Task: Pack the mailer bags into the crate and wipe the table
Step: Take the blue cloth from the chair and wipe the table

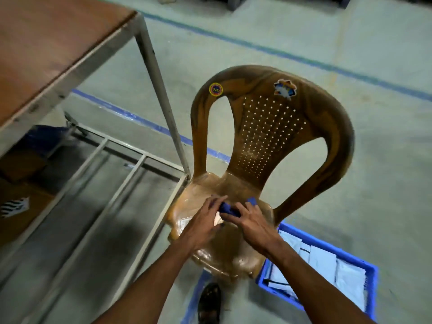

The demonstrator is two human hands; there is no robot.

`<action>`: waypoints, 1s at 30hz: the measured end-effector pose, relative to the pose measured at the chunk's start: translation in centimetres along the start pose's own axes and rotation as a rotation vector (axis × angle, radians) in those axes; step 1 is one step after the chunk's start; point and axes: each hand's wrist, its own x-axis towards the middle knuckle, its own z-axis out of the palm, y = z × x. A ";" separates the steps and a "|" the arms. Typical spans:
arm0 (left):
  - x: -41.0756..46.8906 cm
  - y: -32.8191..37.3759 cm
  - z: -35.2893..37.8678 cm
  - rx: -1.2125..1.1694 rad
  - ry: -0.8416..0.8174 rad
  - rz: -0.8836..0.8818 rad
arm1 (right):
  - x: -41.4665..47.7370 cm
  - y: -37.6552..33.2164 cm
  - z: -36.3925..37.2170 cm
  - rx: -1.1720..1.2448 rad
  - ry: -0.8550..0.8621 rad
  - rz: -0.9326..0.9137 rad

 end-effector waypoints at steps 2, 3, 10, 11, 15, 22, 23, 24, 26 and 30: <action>-3.2 3.7 -3.4 0.102 0.110 0.067 | -2.2 -2.3 -5.1 -0.030 0.100 -0.145; -5.2 5.5 -5.1 0.148 0.178 0.091 | -3.6 -3.2 -7.4 -0.054 0.152 -0.184; -23.7 16.5 -17.9 0.018 0.548 0.113 | -13.2 -13.8 -25.0 0.364 0.486 -0.323; -26.9 17.5 -19.3 -0.042 0.622 0.119 | -14.1 -15.5 -27.0 0.427 0.530 -0.361; -38.4 21.3 -23.8 -0.307 0.872 0.148 | -16.7 -23.6 -32.0 0.561 0.758 -0.539; -56.5 20.2 -28.0 -0.458 1.315 0.192 | -18.0 -41.4 -29.4 0.719 0.716 -0.796; -59.5 19.2 -28.0 -0.383 1.366 0.160 | -18.1 -44.3 -28.6 0.713 0.699 -0.847; -62.7 18.0 -27.9 -0.315 1.403 0.111 | -18.2 -47.2 -27.9 0.706 0.679 -0.900; -68.9 15.6 -27.1 -0.201 1.479 -0.005 | -18.7 -52.9 -26.4 0.709 0.623 -0.976; -80.0 10.3 -24.3 0.034 1.515 -0.235 | -20.6 -63.9 -23.3 0.687 0.514 -1.126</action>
